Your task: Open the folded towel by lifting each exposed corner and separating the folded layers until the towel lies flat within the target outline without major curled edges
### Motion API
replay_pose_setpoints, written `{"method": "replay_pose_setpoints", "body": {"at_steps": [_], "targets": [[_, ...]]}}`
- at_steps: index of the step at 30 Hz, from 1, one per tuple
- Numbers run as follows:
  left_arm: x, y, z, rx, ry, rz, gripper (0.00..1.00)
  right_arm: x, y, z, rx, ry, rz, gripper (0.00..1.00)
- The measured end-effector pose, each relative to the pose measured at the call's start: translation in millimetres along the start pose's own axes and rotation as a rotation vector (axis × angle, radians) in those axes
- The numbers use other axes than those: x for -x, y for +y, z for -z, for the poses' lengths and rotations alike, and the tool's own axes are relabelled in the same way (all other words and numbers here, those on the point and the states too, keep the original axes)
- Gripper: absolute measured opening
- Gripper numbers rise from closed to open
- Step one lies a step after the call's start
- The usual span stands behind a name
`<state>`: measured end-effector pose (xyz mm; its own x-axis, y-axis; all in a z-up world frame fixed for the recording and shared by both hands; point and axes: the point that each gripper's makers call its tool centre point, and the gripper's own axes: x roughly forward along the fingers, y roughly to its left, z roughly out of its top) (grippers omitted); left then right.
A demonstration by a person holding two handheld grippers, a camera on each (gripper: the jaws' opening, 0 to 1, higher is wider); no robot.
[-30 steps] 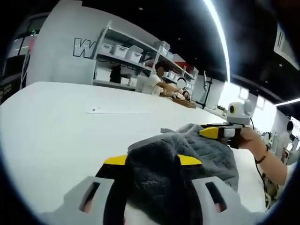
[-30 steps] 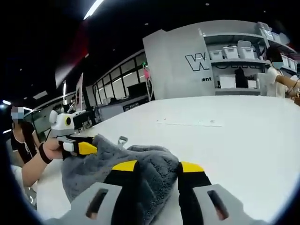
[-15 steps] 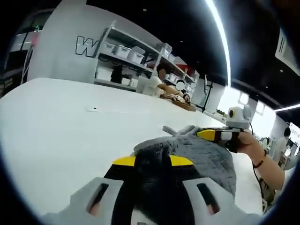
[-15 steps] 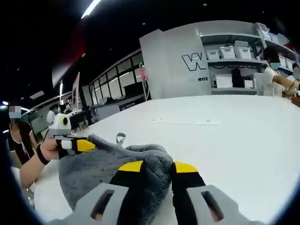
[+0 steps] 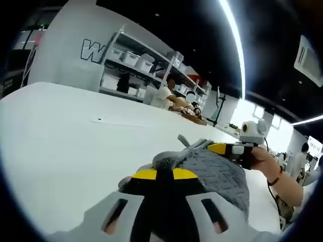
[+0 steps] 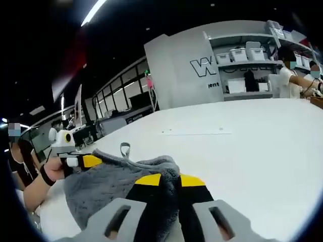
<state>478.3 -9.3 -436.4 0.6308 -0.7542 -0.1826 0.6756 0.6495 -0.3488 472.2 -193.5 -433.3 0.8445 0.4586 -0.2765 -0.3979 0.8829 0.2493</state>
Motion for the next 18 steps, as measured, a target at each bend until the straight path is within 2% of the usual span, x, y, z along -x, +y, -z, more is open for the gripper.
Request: {"method": "replay_pose_setpoints", "body": {"at_steps": [6,11,18], "targets": [[0.5,-1.6,1.1,-0.013,-0.001,0.004,0.03,0.0,0.5,0.5,0.004,0.01,0.006,0.03],[1.6,-2.1,-1.5,-0.002,-0.009,0.011,0.02,1.6,0.7,-2.2,-0.039,0.0,0.001,0.01],[2.4,-3.2,-3.6,-0.021,-0.018,0.025,0.01,3.4,2.0,-5.4,-0.042,-0.002,-0.007,0.0]]}}
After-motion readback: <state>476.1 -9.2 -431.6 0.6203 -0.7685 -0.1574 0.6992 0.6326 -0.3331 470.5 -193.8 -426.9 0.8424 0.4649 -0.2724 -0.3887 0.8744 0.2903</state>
